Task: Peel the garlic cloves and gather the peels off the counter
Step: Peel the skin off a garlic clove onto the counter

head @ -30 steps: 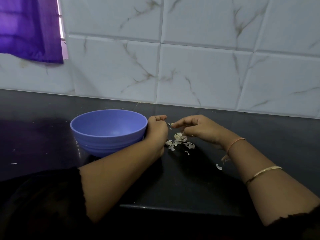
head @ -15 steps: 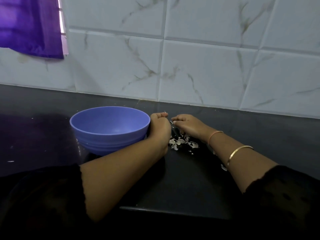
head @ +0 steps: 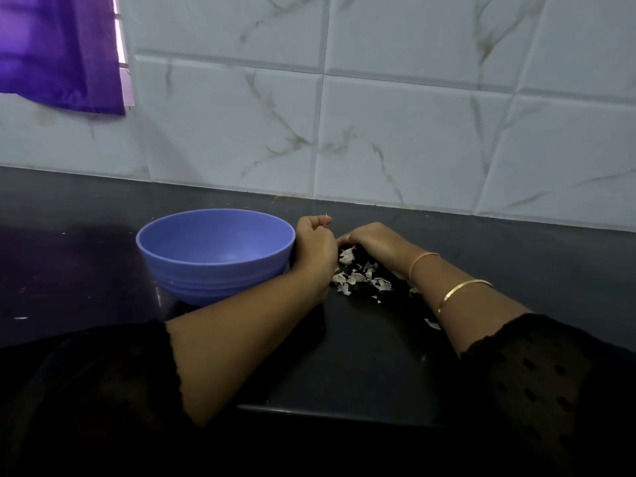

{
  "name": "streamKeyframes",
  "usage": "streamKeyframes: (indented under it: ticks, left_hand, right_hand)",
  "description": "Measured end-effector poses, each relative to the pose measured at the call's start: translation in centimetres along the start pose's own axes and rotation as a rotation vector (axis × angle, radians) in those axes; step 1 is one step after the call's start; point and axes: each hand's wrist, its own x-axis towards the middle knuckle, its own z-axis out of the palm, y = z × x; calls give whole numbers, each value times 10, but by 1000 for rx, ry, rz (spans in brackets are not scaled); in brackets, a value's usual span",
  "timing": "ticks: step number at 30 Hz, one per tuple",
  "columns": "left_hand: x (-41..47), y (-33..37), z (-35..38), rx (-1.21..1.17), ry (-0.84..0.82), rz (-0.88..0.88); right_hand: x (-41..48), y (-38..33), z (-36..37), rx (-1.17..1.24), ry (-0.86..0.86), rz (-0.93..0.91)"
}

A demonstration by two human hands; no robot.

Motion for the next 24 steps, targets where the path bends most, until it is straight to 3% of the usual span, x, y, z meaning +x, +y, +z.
streamKeyframes:
  ticks: [10,18,21,24]
  left_hand:
    - [-6,4,-6,-108,-184,-19]
    - [-15,4,-10,-81,-332,-55]
    - [-19,4,-9,-93,-404,-62]
    - [-26,6,-10,-122,-473,-90]
  right_hand:
    - [-48,-3,-2,62,-72,-50]
    - [-85,-10,0,276,-72,22]
    - [-99,-13,2,430,46,-19]
    - [-102,-9,-4,480,306,50]
